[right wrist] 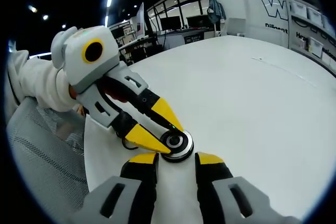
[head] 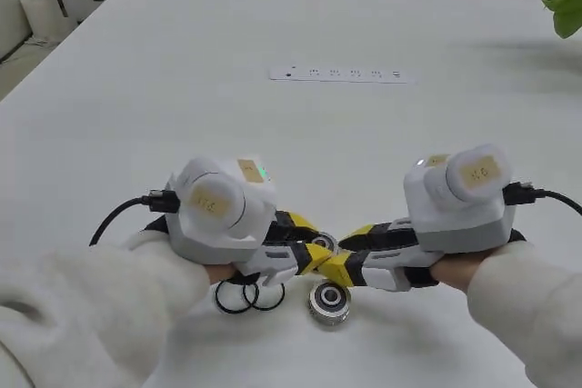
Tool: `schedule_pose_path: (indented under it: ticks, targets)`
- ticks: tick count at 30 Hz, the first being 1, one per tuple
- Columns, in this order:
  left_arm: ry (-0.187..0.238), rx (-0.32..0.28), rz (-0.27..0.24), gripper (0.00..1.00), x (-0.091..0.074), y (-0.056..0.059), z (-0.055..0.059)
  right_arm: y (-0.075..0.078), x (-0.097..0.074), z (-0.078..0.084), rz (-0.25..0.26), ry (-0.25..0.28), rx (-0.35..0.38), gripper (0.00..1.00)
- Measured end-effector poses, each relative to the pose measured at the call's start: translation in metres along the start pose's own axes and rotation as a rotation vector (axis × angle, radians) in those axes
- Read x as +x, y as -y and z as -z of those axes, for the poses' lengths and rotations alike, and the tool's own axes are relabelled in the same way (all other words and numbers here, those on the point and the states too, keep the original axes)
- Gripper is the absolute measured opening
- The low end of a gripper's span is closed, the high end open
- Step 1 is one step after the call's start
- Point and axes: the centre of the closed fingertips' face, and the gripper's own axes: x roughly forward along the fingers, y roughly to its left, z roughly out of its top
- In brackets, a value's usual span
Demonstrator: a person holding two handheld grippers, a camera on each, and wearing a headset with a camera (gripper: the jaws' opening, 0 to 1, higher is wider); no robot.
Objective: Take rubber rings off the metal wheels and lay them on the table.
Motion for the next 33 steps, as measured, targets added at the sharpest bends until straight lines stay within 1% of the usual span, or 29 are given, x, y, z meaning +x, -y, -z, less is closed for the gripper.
schedule_pose_path:
  ticks: [2,3,4,7,8,9,12,13,14,15,16,17,20,22,25,28,31,33]
  targets:
    - [0.001,0.003,0.0,0.16,0.0,0.0,0.0,0.0,0.001,0.001,0.001,0.001,0.001,0.22]
    - [0.001,0.002,-0.001,0.16,0.0,0.001,0.0,0.002,0.001,0.003,0.008,-0.009,-0.014,0.21]
    - [0.001,-0.002,-0.003,0.16,0.0,0.001,0.0,0.001,0.001,0.002,0.005,-0.005,-0.01,0.21]
    - [0.005,-0.005,-0.011,0.15,-0.001,-0.001,0.0,0.0,0.002,0.003,0.002,-0.011,-0.035,0.18]
    - [0.007,-0.005,-0.007,0.15,-0.001,0.0,0.0,0.003,0.001,0.006,0.014,-0.037,-0.101,0.15]
    - [0.01,-0.011,-0.007,0.15,-0.001,0.0,-0.001,0.001,-0.001,0.005,0.001,-0.027,-0.116,0.14]
    - [0.011,-0.019,-0.009,0.15,-0.002,0.0,-0.001,0.002,-0.001,0.005,-0.001,-0.028,-0.104,0.12]
    - [0.013,-0.036,-0.01,0.15,-0.002,0.0,-0.001,0.002,-0.001,0.005,-0.001,-0.029,-0.109,0.1]
    - [0.014,-0.046,-0.012,0.15,-0.003,0.0,-0.001,0.003,-0.002,0.005,0.0,-0.03,-0.117,0.08]
    - [0.014,-0.043,-0.012,0.15,-0.003,0.0,-0.001,0.003,-0.003,0.004,0.001,-0.024,-0.13,0.03]
    - [0.015,-0.044,-0.01,0.15,-0.003,0.0,0.0,0.007,-0.003,0.004,0.021,-0.028,-0.137,0.01]
    - [0.015,-0.047,-0.012,0.15,-0.003,0.001,0.0,0.005,-0.002,0.004,0.01,-0.027,-0.131,0.01]
    - [0.014,-0.047,-0.013,0.15,-0.003,0.001,0.0,0.004,-0.002,0.004,0.019,-0.035,-0.142,0.01]
    - [0.014,-0.045,-0.014,0.15,-0.004,0.002,0.0,0.005,-0.002,0.005,0.024,-0.039,-0.127,0.0]
    - [0.012,-0.031,-0.014,0.15,-0.004,0.002,0.001,0.007,-0.002,0.005,0.034,-0.04,-0.053,0.0]
    - [0.01,-0.025,-0.014,0.14,-0.004,0.002,0.001,0.009,-0.002,0.006,0.029,-0.031,0.046,0.0]
    - [0.009,-0.017,-0.014,0.14,-0.004,0.002,0.001,0.011,-0.004,0.005,0.025,-0.021,0.09,0.0]
    - [0.009,-0.012,-0.015,0.14,-0.004,0.001,0.002,0.011,-0.004,0.005,0.022,-0.014,0.138,0.0]
